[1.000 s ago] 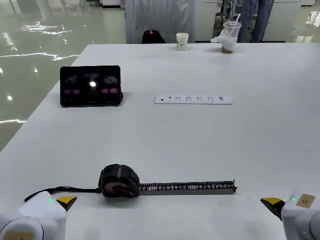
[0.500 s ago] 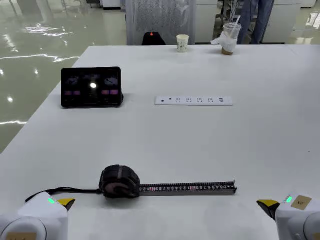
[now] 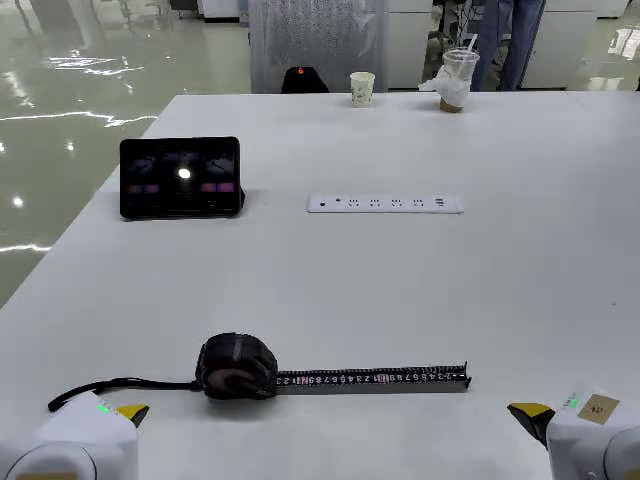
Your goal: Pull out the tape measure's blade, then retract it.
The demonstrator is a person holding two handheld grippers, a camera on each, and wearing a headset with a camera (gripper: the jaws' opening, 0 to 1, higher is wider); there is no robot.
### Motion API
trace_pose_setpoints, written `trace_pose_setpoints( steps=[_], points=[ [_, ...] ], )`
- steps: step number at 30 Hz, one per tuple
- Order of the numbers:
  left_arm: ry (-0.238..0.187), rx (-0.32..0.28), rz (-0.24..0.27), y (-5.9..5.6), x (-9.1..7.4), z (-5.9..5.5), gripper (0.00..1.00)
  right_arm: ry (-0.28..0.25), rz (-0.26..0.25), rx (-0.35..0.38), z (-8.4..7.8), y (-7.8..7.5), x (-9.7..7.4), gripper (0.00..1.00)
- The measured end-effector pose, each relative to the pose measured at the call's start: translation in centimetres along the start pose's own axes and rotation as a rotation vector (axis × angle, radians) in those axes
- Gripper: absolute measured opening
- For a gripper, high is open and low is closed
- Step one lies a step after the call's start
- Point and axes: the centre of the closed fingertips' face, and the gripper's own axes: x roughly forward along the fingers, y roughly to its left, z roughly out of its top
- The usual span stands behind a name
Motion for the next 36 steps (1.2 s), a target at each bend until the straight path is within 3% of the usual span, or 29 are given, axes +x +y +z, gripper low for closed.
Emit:
trace_pose_setpoints(
  steps=[29,36],
  points=[
    [-0.010,-0.010,0.019,-0.35,0.28,0.08,0.99,-0.023,-0.002,-0.011,0.58,0.41,-0.05,0.99],
    [-0.019,-0.021,0.035,-0.21,0.53,0.30,0.99,-0.020,0.025,-0.016,0.27,0.66,0.05,0.97]
  ],
)
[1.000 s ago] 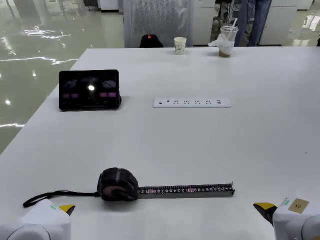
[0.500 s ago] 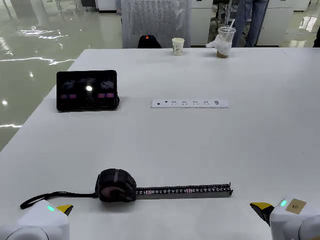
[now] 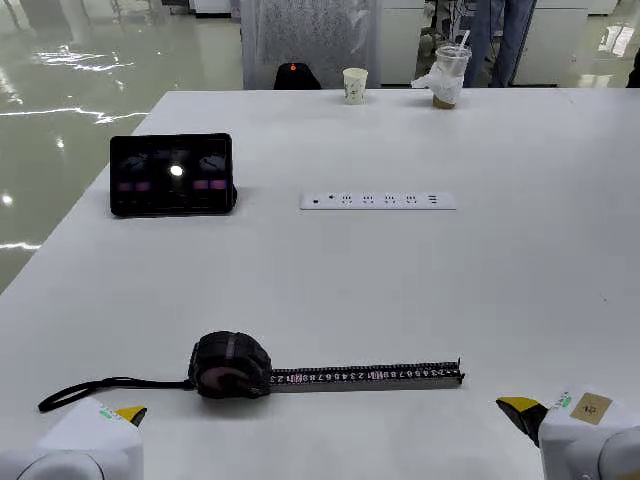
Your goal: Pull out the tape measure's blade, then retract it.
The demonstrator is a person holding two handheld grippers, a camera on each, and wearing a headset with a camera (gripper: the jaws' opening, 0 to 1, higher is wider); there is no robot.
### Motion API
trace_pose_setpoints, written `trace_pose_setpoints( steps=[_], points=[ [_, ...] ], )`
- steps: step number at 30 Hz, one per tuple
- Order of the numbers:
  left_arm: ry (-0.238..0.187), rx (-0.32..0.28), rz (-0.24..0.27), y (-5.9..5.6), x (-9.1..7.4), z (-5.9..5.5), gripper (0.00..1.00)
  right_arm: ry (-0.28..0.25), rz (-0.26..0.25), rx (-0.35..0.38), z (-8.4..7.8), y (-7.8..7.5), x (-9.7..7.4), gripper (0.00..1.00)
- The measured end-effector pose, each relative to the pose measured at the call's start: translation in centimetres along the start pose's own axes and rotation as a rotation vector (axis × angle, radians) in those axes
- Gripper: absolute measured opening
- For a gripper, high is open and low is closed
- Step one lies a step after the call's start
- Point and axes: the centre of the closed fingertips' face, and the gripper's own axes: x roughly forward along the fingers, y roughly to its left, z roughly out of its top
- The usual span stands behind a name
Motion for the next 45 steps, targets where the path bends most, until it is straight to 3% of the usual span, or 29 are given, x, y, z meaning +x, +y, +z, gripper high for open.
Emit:
trace_pose_setpoints(
  steps=[14,17,25,45],
  points=[
    [0.010,0.004,0.004,-0.2,1.2,0.1,0.98,0.013,0.028,-0.043,-0.4,-0.9,0.2,0.88],
    [0.003,0.003,0.023,0.2,1.3,0.3,0.98,0.011,0.030,-0.078,-0.2,-1.1,0.2,0.81],
    [-0.015,-0.008,0.061,1.2,1.6,0.9,0.98,0.012,0.050,-0.133,0.1,-2.2,0.3,0.75],
    [-0.018,-0.008,0.083,2.0,3.1,2.0,0.97,0.054,0.089,-0.234,-0.1,-5.0,0.9,0.64]
  ],
)
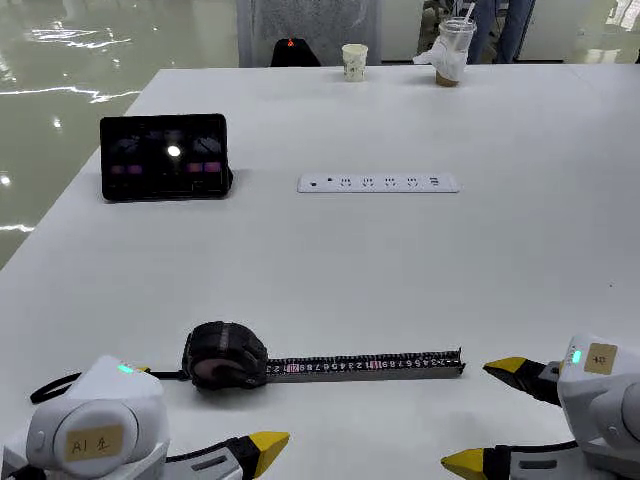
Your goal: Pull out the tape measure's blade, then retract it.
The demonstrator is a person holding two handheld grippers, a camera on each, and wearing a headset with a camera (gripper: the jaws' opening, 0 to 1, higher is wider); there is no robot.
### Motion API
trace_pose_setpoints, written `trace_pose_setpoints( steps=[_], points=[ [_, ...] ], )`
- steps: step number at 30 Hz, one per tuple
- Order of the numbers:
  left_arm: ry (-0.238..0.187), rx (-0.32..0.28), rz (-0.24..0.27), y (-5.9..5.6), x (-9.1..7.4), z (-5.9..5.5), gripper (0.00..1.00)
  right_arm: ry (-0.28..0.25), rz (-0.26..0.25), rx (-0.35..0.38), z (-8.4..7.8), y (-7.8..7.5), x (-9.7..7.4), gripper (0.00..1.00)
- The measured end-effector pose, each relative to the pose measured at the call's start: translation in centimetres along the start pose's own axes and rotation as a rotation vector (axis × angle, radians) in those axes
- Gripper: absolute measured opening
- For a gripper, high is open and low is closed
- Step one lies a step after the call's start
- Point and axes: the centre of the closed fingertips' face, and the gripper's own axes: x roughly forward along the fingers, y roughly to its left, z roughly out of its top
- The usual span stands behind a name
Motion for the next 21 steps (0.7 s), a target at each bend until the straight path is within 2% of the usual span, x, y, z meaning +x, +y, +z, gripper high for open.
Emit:
trace_pose_setpoints(
  steps=[21],
  points=[
    [0.004,-0.010,0.002,0.6,1.9,1.0,0.97,0.048,0.037,-0.107,-0.6,-3.3,1.0,0.51]
  ],
)
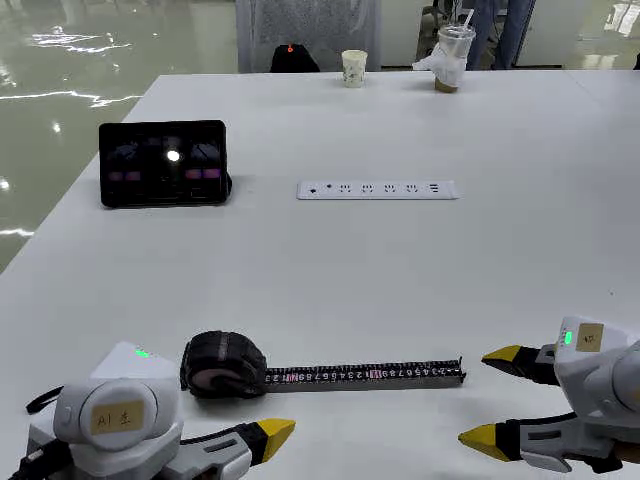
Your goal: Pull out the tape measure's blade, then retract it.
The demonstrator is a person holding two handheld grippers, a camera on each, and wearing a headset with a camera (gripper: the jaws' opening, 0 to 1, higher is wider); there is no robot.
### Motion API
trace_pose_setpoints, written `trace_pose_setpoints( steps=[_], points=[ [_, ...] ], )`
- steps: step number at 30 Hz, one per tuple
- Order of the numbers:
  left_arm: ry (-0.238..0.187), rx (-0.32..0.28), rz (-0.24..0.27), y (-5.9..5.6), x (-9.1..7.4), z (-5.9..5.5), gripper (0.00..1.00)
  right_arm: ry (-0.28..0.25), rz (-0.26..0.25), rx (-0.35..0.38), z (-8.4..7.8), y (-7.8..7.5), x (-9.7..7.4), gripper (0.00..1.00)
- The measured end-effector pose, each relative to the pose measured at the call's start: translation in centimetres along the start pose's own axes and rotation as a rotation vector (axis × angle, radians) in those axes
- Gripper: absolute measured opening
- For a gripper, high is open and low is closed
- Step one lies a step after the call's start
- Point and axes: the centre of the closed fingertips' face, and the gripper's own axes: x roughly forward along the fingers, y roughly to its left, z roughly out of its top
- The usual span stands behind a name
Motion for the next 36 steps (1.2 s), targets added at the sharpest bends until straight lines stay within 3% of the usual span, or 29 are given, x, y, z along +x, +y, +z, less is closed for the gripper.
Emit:
trace_pose_setpoints(
  steps=[25,36],
  points=[
    [0.003,-0.052,0.025,1.2,1.5,0.5,0.99,0.059,0.060,-0.095,-0.7,-2.8,1.5,0.37],
    [0.002,-0.113,0.043,1.7,2.1,0.8,0.90,0.104,0.126,-0.170,-0.9,-3.2,2.7,0.25]
  ],
)
